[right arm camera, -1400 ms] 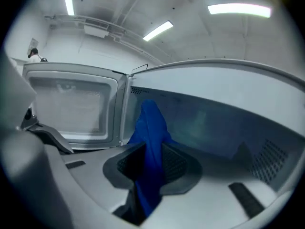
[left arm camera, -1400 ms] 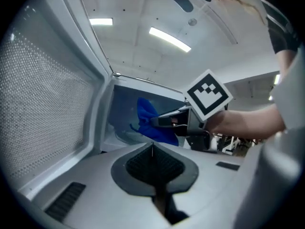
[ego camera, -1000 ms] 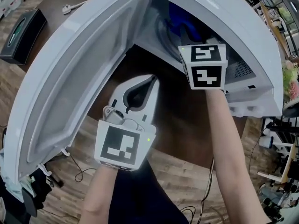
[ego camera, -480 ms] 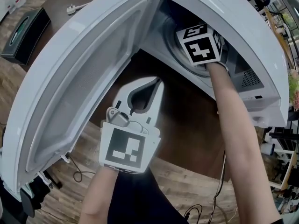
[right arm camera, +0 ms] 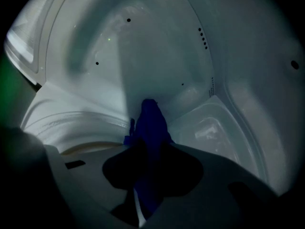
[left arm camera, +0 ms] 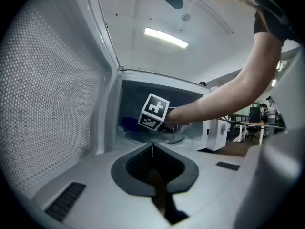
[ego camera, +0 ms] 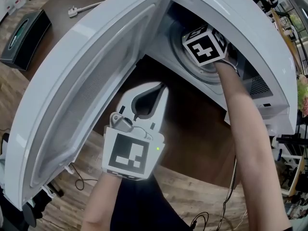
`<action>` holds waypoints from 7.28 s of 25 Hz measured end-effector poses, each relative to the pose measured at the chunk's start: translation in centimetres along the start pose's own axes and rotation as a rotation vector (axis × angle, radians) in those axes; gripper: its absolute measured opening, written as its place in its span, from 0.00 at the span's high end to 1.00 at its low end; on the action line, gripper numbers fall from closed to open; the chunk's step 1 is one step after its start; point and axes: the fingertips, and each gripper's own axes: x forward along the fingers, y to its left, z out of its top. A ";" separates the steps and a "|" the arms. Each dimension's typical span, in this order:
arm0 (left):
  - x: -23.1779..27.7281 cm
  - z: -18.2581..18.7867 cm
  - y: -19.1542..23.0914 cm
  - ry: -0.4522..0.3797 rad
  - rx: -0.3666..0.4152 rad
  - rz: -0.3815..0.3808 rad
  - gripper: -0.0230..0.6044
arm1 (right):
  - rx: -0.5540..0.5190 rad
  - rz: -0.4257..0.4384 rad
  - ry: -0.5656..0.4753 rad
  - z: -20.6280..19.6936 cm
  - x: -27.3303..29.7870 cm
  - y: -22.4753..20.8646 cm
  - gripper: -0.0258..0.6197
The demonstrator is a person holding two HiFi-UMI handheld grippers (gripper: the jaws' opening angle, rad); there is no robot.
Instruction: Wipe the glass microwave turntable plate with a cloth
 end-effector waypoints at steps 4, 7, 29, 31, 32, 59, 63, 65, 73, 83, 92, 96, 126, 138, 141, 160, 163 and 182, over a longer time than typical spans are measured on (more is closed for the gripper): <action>0.0 0.0 -0.2 0.003 -0.002 -0.014 0.95 | -0.094 -0.012 0.095 -1.7 0.1 -0.3 0.83; -0.1 0.1 -0.2 0.004 -0.001 -0.022 0.95 | -0.204 -0.051 0.177 -2.9 -0.4 -0.9 0.83; -0.6 0.1 -0.7 0.005 0.000 -0.051 0.95 | -0.259 -0.174 0.469 -10.4 -4.3 -4.9 0.83; -0.6 0.2 -0.5 0.003 -0.002 -0.045 0.95 | -0.196 -0.182 0.363 -8.2 -4.6 -4.5 0.83; -0.7 0.2 -0.4 0.005 -0.003 -0.043 0.95 | -0.166 -0.177 0.306 -7.0 -4.7 -3.9 0.83; -2.2 0.1 -0.1 0.017 -0.010 -0.008 0.95 | -0.564 -0.037 0.340 -6.9 -5.9 1.7 0.83; -2.2 -0.1 -0.3 0.026 -0.003 -0.017 0.95 | -0.775 0.020 0.536 -10.2 -6.7 1.4 0.83; -2.2 -0.1 -0.4 0.026 0.000 -0.020 0.95 | -0.822 0.067 0.626 -11.8 -7.2 1.2 0.83; -2.2 -0.2 -0.4 0.031 0.002 -0.026 0.95 | -0.747 -0.003 0.581 -10.5 -7.6 0.5 0.82; -2.8 -0.6 0.0 0.039 0.001 -0.015 0.95 | -0.389 -0.123 0.154 -2.5 -9.0 1.5 0.82; -3.4 -1.6 0.2 0.063 -0.012 0.004 0.95 | -0.468 -0.046 0.033 1.2 -8.8 7.3 0.82; -3.4 -2.0 0.6 0.071 -0.023 0.019 0.95 | -0.523 -0.035 0.051 0.3 -8.9 7.6 0.82; -3.8 -1.1 -1.3 0.047 0.001 0.000 0.95 | -0.887 0.149 0.658 -13.1 -13.4 4.7 0.82; -4.9 -1.6 -0.5 0.061 -0.015 0.021 0.95 | -0.554 -0.105 0.113 -0.6 -13.7 5.0 0.82; -5.2 -1.9 -0.5 0.065 -0.014 0.020 0.95 | -0.609 -0.099 0.049 1.6 -13.2 6.9 0.82; -5.5 -2.4 -0.8 0.072 -0.035 0.028 0.95 | -0.757 0.012 0.094 -1.9 -14.2 9.9 0.83; -5.4 -2.4 -1.2 0.076 -0.030 0.024 0.95 | -0.775 0.040 0.151 -3.9 -14.7 9.5 0.83; -4.8 -0.9 -3.4 0.101 0.008 -0.009 0.95 | -0.875 0.112 0.409 -11.4 -17.6 7.5 0.82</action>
